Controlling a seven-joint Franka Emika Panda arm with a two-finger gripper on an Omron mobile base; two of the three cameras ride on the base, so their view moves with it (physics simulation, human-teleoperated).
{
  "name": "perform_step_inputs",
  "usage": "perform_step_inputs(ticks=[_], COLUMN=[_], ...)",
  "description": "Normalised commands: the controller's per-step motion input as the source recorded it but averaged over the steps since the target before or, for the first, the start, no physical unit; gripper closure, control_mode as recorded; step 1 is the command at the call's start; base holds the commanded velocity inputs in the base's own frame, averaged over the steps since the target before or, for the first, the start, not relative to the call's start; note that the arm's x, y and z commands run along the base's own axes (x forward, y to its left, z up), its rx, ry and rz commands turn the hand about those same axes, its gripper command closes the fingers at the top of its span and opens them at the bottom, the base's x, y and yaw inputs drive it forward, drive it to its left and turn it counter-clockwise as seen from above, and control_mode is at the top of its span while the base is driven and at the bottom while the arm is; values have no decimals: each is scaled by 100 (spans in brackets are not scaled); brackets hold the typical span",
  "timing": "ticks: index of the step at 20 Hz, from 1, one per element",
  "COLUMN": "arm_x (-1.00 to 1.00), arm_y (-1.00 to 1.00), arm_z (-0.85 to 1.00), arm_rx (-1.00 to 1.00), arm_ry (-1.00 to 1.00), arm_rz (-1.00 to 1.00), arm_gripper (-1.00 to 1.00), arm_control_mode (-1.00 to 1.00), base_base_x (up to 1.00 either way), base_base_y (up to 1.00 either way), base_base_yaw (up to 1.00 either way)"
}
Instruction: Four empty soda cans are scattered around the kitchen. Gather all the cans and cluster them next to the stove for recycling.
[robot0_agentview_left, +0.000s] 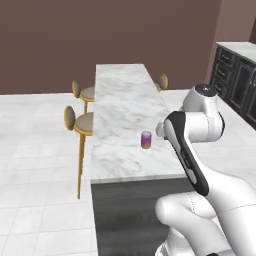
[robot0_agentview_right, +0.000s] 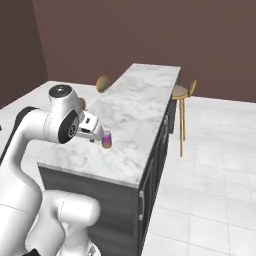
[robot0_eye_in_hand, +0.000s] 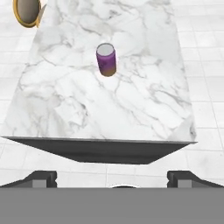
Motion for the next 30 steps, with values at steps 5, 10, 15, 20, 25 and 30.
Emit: perform_step_inputs(ticks=[5, 10, 15, 20, 25, 30], arm_x=[0, 5, 16, 20, 22, 22], arm_y=[0, 0, 9, 17, 15, 0], arm_z=[0, -3, -1, 0, 0, -1], arm_rx=[0, 0, -1, -2, -2, 0], arm_ry=[0, 2, 8, 6, 2, 0], arm_rz=[0, -2, -2, -4, -6, -4], arm_gripper=[-100, -100, -100, -100, -100, -100], arm_control_mode=[100, -100, -100, -100, -100, -100], base_base_x=[6, 7, 0, 0, 0, 0], base_base_y=[0, 0, 0, 0, 0, 0], base_base_yaw=[-6, -4, 0, 0, 0, 0])
